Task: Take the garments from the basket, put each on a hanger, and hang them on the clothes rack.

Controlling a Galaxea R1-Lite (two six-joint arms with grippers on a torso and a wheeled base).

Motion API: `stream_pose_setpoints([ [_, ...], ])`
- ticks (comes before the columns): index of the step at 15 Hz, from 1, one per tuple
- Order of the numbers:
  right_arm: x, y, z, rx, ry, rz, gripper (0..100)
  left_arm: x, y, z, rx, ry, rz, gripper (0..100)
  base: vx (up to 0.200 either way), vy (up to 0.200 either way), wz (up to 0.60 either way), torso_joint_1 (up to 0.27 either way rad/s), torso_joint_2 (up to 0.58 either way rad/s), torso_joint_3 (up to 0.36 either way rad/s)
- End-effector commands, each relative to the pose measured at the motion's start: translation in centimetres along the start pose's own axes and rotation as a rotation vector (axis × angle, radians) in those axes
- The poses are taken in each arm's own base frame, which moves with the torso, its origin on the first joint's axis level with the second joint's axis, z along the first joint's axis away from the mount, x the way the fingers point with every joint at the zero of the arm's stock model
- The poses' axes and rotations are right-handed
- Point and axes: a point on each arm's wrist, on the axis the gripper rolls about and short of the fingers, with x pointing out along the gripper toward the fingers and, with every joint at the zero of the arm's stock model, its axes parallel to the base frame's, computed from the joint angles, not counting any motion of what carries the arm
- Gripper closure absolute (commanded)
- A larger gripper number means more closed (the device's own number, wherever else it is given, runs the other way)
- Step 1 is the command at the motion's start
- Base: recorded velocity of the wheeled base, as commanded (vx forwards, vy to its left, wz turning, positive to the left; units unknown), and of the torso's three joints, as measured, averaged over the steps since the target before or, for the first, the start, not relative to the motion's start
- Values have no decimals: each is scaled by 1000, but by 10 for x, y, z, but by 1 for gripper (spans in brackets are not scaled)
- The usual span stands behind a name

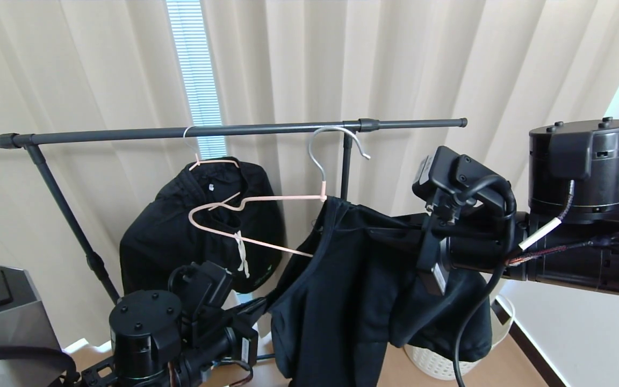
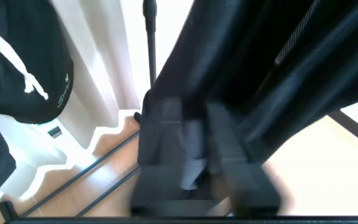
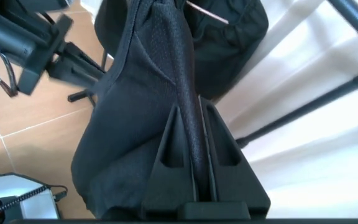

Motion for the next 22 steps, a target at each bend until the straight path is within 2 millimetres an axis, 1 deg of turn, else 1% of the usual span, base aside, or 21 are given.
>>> stream_pose_setpoints([
  [1,-3,-3,-9,30,21,-12,100,-1,9,7,-3,-32,35,100,0,0,0,0,0,0],
  [2,-5,-2,-10,43,15,-17,100,-1,12,8,-6,-37,45,100,0,0,0,0,0,0],
  [4,-6,2,-19,83,-13,-30,100,0,21,12,-15,-57,80,100,0,0,0,0,0,0],
  [5,-8,7,-29,110,-30,-37,100,0,26,14,-18,-67,96,100,0,0,0,0,0,0],
  [7,-9,11,-38,125,-40,-42,100,1,29,16,-17,-73,111,100,0,0,0,0,0,0],
  [9,-12,18,-51,139,-29,-39,100,3,35,18,-21,-83,131,100,0,0,0,0,0,0],
  [13,-14,20,-56,147,-26,-37,100,5,44,20,-30,-93,164,100,0,0,0,0,0,0],
  [18,-20,22,-56,146,-32,-38,100,14,58,17,-46,-87,213,100,0,0,0,0,0,0],
  [22,-20,25,-61,148,-13,-34,100,14,67,22,-63,-114,245,100,0,0,0,0,0,0],
])
